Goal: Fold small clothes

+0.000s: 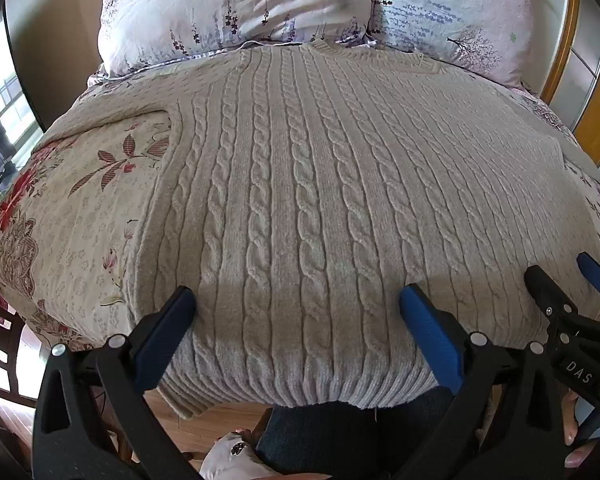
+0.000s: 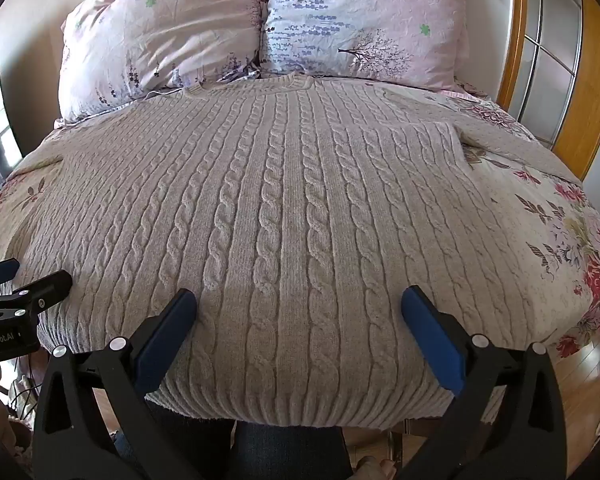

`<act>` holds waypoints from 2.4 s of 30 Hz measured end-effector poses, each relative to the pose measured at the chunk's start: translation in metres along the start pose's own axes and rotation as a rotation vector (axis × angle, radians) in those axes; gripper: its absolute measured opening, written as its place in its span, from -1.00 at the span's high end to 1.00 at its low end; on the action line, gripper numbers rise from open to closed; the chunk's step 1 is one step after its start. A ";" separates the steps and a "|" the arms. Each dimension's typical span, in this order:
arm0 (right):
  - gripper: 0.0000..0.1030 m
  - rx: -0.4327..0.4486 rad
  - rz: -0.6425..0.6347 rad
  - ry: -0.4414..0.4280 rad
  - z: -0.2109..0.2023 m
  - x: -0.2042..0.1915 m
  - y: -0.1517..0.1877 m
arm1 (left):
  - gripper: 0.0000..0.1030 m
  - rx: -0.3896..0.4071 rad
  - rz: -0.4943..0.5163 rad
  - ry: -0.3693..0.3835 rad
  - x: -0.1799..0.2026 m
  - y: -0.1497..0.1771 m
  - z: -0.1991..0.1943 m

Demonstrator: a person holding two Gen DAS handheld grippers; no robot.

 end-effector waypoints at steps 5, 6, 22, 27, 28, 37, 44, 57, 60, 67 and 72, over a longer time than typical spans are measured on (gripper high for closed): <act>-0.97 0.000 0.000 0.000 0.000 0.000 0.000 | -0.97 0.001 0.000 0.000 0.000 0.000 0.000; -0.97 0.000 0.000 0.000 0.000 0.000 0.000 | -0.97 0.001 0.000 0.000 0.000 0.000 0.000; -0.97 0.001 0.000 0.000 -0.001 0.000 0.000 | -0.97 0.002 0.000 0.000 0.000 0.000 0.000; -0.97 0.003 -0.001 0.000 -0.002 0.000 0.001 | -0.97 0.003 0.000 0.000 0.000 0.000 0.000; -0.97 0.003 -0.001 0.000 -0.002 0.000 0.001 | -0.97 0.003 0.000 0.000 0.000 0.000 0.000; -0.97 0.003 0.000 0.001 -0.001 0.000 0.002 | -0.97 0.003 0.000 -0.001 0.000 0.000 0.000; -0.97 0.004 -0.001 0.001 0.000 0.001 0.001 | -0.97 0.004 0.000 -0.001 0.000 0.000 0.000; -0.97 0.003 0.003 0.004 -0.001 0.000 0.003 | -0.97 0.005 0.000 -0.001 0.000 0.000 0.000; -0.97 0.001 0.004 0.005 -0.001 0.000 0.003 | -0.97 0.004 0.000 -0.001 0.000 0.000 0.000; -0.97 0.003 0.003 0.005 0.002 0.002 0.000 | -0.97 0.005 0.000 -0.001 0.000 0.000 0.000; -0.97 0.006 0.004 0.007 -0.002 0.001 0.004 | -0.97 0.004 0.000 -0.001 0.000 0.000 0.000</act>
Point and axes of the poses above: each gripper's, at about its wrist camera, not at the fingertips, and z roughly the way its jaws point, x to its right, y to its underside, the point moved 4 cm from there along z, roughly the way its jaws point, and after that the axes turned 11 degrees about -y, right-handed, at the moved point
